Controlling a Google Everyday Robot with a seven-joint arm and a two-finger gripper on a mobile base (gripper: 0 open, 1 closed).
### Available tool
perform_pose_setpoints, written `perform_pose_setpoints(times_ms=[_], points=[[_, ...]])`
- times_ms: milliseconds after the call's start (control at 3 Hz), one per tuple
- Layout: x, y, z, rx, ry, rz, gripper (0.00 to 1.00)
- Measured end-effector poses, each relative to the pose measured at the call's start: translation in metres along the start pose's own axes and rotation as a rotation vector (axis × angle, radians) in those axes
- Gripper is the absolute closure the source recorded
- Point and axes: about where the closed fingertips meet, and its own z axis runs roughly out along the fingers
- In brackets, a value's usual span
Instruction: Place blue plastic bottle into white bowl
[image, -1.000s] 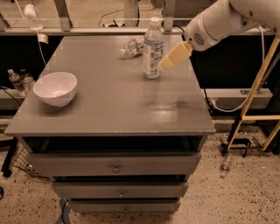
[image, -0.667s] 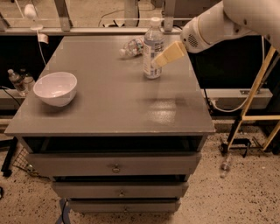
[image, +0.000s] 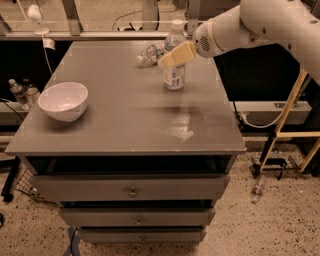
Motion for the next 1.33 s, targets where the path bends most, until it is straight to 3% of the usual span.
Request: perform_pose_setpoints(times_ms=[333,667,1000,1333], points=[[-0.006,0.002,0.016,-0.008,-0.009,0.003,0.0],[-0.008,0.004,0.03,-0.017,-0.016,0.006,0.16],[-0.011,0.005,0.04,-0.028,-0.029,0.01,0.4],[-0.022,0.009,0.031,-0.067,-0.098,-0.007,0.71]])
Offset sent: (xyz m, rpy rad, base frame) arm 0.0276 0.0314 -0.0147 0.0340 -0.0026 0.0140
